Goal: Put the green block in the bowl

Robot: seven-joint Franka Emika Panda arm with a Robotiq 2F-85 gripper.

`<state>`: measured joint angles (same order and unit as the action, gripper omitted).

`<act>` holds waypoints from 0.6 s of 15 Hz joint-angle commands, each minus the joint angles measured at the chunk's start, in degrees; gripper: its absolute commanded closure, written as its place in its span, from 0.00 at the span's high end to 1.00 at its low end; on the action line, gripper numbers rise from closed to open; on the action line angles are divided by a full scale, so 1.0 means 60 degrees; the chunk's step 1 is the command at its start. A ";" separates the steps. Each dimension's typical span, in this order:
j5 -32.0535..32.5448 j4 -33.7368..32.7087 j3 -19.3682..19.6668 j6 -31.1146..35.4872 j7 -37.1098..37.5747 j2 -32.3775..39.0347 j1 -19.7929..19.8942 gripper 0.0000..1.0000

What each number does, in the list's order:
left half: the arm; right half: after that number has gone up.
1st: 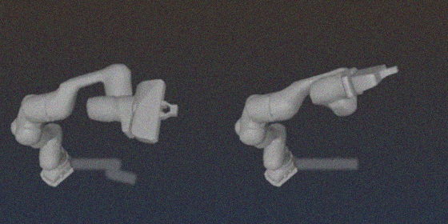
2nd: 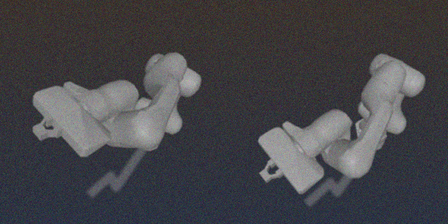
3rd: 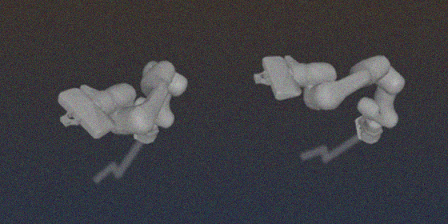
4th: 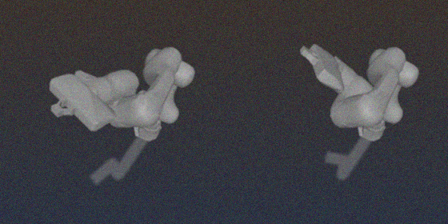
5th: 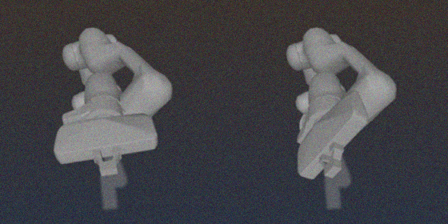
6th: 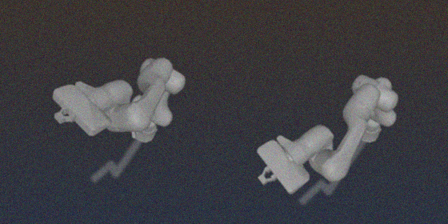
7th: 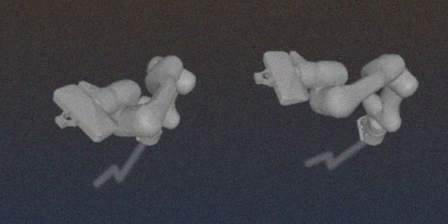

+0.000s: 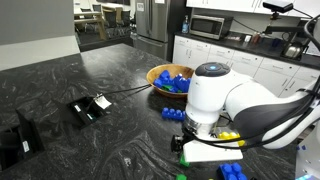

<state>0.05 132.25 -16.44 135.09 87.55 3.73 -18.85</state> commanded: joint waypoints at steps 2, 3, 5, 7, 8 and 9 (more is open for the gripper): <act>0.0379 0.0064 0.0058 0.0219 0.0687 0.0039 -0.0007 0.73; 0.0411 0.0076 0.0062 0.0215 0.0772 0.0030 -0.0007 0.69; 0.0446 0.0099 0.0062 0.0223 0.0901 0.0024 -0.0004 0.55; 0.0459 0.0083 0.0052 0.0184 0.0929 0.0034 -0.0006 0.40; 0.0452 0.0066 0.0038 0.0213 0.0867 0.0045 -0.0013 0.33; 0.0477 0.0053 0.0031 0.0228 0.0841 0.0046 -0.0021 0.26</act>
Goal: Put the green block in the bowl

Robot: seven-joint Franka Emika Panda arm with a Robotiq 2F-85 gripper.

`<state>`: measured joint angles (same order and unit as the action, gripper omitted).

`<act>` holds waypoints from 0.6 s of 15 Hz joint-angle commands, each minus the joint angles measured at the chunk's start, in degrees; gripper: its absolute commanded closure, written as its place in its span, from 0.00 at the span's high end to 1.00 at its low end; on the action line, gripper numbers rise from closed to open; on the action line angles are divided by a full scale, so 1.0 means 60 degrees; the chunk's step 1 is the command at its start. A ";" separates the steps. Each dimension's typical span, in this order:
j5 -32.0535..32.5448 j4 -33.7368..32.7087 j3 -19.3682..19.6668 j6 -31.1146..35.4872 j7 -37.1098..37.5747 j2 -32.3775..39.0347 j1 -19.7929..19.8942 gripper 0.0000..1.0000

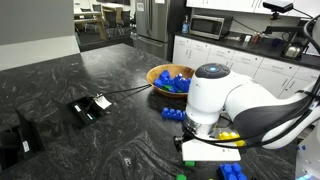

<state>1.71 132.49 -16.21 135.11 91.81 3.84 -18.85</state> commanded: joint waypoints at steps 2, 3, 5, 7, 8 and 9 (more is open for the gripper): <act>0.0274 -0.0008 -0.0022 0.0238 0.0088 0.0013 -0.0037 0.12; 0.0316 -0.0025 -0.0033 0.0269 0.0059 0.0002 -0.0047 0.10; 0.0304 -0.0103 -0.0067 0.0252 -0.0099 0.0059 -0.0068 0.10; 0.0389 -0.0191 -0.0104 0.0197 -0.0242 0.0059 -0.0113 0.10; 0.0433 -0.0228 -0.0125 0.0221 -0.0362 0.0032 -0.0128 0.10; 0.0517 -0.0260 -0.0132 0.0221 -0.0499 -0.0046 -0.0137 0.10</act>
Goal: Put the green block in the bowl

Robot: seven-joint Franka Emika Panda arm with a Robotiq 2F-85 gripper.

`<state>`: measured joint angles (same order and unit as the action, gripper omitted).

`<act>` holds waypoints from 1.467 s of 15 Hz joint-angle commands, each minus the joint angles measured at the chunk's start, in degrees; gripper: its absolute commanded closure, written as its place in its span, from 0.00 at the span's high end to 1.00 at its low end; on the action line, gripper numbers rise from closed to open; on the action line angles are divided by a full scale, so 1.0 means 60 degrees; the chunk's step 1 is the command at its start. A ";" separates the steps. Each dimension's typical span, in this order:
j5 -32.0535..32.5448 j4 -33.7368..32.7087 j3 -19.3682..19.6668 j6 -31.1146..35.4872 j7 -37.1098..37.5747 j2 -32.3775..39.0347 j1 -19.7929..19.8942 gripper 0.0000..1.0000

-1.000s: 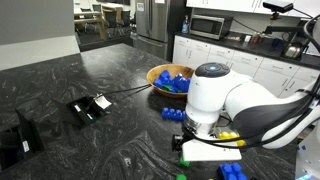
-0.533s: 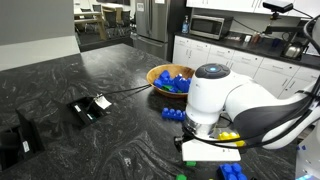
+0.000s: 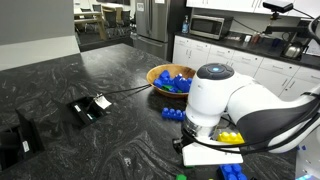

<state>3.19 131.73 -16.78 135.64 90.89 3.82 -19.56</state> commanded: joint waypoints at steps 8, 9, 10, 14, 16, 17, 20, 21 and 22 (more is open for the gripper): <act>0.2346 -0.0762 0.0067 -0.1360 -0.0364 -0.0732 0.0159 0.10; 0.2652 -0.0907 0.0068 -0.1671 -0.0440 -0.0796 0.0215 0.10; 0.2997 -0.1055 0.0075 -0.1952 -0.0541 -0.0850 0.0272 0.10; 0.3981 -0.1450 0.0354 -0.2413 -0.1227 -0.1106 0.0751 0.10; 0.3842 -0.1412 0.0654 -0.1921 -0.1573 -0.1123 0.1096 0.10; 0.3669 -0.1429 0.0793 -0.1765 -0.1785 -0.1077 0.1247 0.10; 0.3350 -0.1526 0.1211 -0.1230 -0.2418 -0.0859 0.1664 0.10; 0.3302 -0.1625 0.1340 -0.1152 -0.2596 -0.0745 0.1786 0.10; 0.3236 -0.1728 0.1469 -0.1070 -0.2780 -0.0618 0.1903 0.10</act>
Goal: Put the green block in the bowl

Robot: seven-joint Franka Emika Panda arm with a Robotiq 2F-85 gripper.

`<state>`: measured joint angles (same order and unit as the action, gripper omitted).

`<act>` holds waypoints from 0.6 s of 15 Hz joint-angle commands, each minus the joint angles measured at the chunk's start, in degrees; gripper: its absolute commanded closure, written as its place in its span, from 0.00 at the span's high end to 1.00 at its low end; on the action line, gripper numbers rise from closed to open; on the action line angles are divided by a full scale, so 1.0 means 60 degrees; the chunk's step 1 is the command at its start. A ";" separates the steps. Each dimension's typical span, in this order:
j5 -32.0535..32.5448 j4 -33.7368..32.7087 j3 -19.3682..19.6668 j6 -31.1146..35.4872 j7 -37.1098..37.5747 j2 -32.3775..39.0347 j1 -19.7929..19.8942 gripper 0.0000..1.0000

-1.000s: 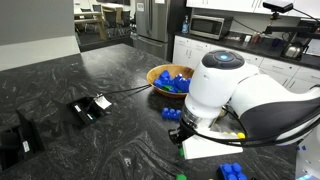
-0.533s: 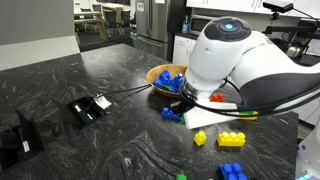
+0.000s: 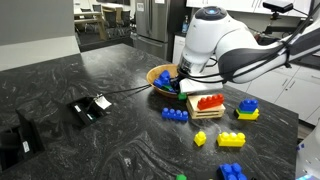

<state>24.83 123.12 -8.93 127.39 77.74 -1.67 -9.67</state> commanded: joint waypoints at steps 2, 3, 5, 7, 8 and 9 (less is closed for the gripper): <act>-0.0542 -0.0528 0.0393 0.0502 -0.0981 0.0601 0.0445 0.10; -0.0585 -0.0708 0.0496 0.0502 -0.1153 0.0808 0.0515 0.10; -0.0607 -0.1123 0.0682 0.0313 -0.1467 0.1265 0.0592 0.10; -0.0510 -0.1598 0.0872 0.0033 -0.1605 0.1692 0.0596 0.10; -0.0497 -0.1907 0.0972 -0.0111 -0.1715 0.1925 0.0592 0.10; -0.0514 -0.2163 0.1059 -0.0193 -0.1807 0.2109 0.0576 0.10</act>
<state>22.58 115.11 -3.34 129.51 69.66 7.91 -6.07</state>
